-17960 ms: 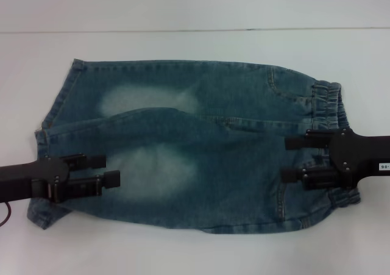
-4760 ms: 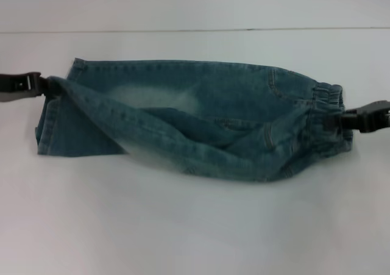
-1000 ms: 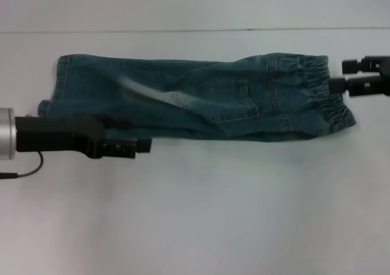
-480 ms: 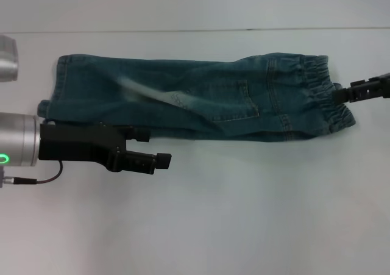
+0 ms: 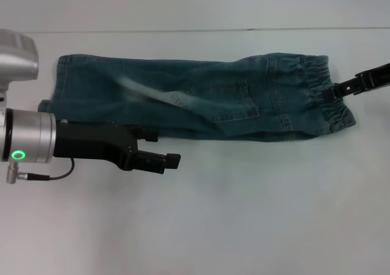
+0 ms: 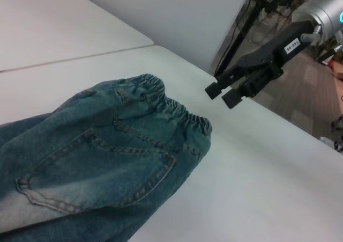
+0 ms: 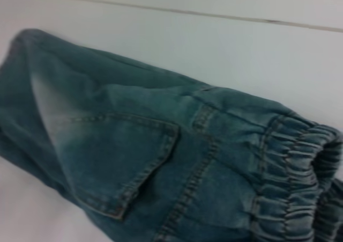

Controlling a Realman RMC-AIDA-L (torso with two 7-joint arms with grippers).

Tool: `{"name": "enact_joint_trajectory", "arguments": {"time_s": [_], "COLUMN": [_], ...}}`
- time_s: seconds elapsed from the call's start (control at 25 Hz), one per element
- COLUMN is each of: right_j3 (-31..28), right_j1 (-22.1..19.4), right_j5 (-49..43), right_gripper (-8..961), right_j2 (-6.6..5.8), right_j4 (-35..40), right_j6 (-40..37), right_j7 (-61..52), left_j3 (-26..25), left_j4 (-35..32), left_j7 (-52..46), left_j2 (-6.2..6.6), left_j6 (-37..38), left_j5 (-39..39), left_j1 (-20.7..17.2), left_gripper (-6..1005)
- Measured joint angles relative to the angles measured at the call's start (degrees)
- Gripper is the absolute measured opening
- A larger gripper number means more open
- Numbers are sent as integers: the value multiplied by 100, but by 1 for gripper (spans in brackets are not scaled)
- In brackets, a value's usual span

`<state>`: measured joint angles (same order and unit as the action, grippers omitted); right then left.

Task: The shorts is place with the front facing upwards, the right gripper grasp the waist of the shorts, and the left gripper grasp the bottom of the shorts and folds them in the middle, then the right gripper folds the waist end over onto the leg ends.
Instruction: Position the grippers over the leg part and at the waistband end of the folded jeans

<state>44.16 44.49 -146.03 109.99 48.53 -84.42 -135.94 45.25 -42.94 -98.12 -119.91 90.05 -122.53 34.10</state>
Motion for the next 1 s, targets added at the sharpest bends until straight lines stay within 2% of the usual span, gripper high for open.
{"name": "enact_joint_trajectory", "arguments": {"time_s": [0.48, 0.88, 1.0], "right_j3": [600, 592, 569], "right_j1": [136, 91, 91], "right_j5": [-347, -407, -293], "right_gripper": [912, 905, 903], "right_j2": [161, 298, 374], "right_j4": [-563, -747, -885], "right_j6": [949, 1381, 1439], "right_j7": [-157, -97, -42], "left_j3": [72, 94, 136], "left_j4": [98, 380, 381], "left_j7": [-45, -35, -64], "left_j2": [-7, 28, 33], "left_j6": [-250, -427, -403], "left_j5": [-8, -8, -75], "left_j1": [81, 193, 194], "left_gripper": [948, 949, 949]}}
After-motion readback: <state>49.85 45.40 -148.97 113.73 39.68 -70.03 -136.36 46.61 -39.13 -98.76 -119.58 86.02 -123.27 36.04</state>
